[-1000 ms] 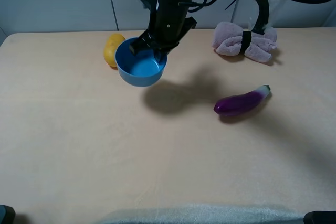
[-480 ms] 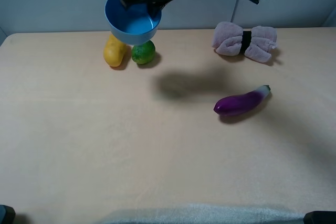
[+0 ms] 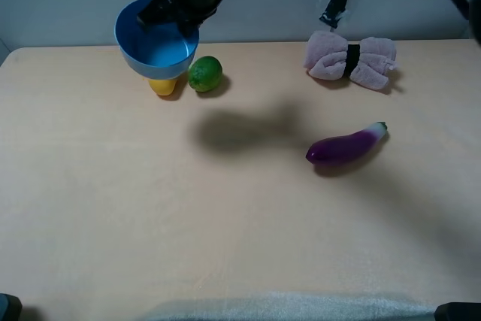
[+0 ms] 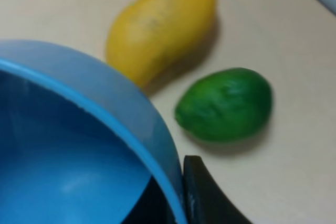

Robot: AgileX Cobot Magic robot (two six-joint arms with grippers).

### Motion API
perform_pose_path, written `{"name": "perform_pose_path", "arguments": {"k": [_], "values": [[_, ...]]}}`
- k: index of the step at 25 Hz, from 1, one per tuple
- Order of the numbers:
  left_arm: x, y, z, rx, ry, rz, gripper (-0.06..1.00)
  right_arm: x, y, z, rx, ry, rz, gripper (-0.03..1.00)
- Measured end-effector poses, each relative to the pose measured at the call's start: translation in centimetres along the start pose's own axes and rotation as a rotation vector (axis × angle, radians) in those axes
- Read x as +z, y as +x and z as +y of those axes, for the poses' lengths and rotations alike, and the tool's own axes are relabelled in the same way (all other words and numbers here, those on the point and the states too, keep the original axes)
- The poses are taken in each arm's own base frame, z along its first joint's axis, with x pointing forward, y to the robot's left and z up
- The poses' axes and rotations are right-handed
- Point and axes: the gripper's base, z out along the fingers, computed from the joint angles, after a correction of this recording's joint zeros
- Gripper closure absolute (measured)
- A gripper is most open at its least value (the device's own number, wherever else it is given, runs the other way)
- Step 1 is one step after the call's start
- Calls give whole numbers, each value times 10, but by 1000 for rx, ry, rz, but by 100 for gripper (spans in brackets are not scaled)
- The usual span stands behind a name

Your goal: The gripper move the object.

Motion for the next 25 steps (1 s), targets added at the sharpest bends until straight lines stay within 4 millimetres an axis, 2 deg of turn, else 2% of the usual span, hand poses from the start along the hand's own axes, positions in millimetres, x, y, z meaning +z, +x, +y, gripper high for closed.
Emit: {"name": "perform_pose_path", "arguments": {"k": [9,17,25], "values": [[0,0,0,0,0,0,18,24,-8,28,-43,-49,-8,99],[0,0,0,0,0,0,18,70,7,31,-71,-50,76,99],[0,0,0,0,0,0,18,93,17,32,-73,-56,118,99]]}}
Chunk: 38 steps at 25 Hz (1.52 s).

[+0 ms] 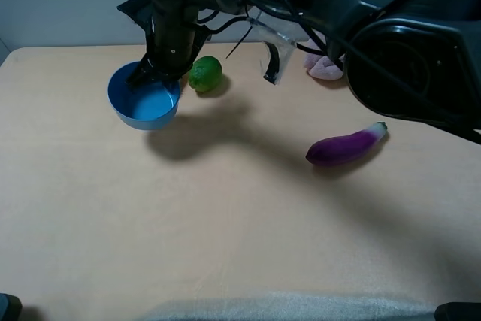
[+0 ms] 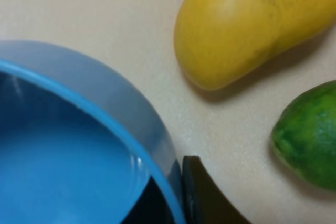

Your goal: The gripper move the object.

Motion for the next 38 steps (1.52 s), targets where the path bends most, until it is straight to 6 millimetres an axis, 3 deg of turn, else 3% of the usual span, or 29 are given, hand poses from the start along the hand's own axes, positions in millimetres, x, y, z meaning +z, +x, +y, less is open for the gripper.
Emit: {"name": "perform_pose_path", "arguments": {"k": [6,16,27,38], "values": [[0,0,0,0,0,0,18,14,5,-3,6,-1,27,99],[0,0,0,0,0,0,18,19,8,-24,36,20,36,99],[0,0,0,0,0,0,18,41,20,-24,37,16,111,99],[0,0,0,0,0,0,18,41,19,-23,42,10,110,99]]}}
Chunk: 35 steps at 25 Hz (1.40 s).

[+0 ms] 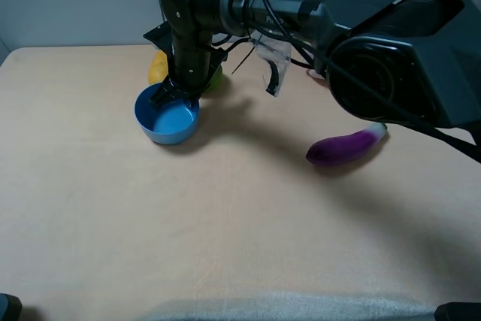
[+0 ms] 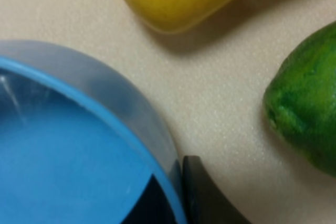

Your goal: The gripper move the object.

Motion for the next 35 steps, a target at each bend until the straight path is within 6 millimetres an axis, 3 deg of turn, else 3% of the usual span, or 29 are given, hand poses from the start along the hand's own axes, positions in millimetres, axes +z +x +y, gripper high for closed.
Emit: {"name": "perform_pose_path", "arguments": {"k": [9,17,23,35], "values": [[0,0,0,0,0,0,18,0,0,0,-1,1,1,95],[0,0,0,0,0,0,18,0,2,0,27,0,25,53],[0,0,0,0,0,0,18,0,2,-2,40,28,25,31],[0,0,0,0,0,0,18,-7,4,-4,67,46,49,28]]}}
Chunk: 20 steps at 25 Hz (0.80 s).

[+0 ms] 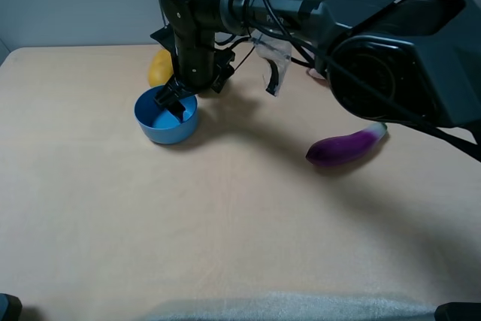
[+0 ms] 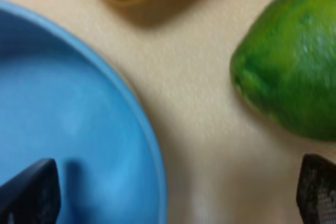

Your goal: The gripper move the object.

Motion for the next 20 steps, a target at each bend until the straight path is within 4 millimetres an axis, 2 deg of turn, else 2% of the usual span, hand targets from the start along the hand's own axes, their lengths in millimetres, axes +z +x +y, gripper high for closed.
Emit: {"name": "perform_pose_path", "arguments": {"k": [4,9,15,20], "values": [[0,0,0,0,0,0,18,-30,0,-2,20,4,7,28],[0,0,0,0,-1,0,18,-92,-2,-11,76,4,-48,28],[0,0,0,0,-1,0,18,-182,4,-54,179,34,-206,28],[0,0,0,1,-2,0,18,-249,24,-103,287,75,-337,28]]}}
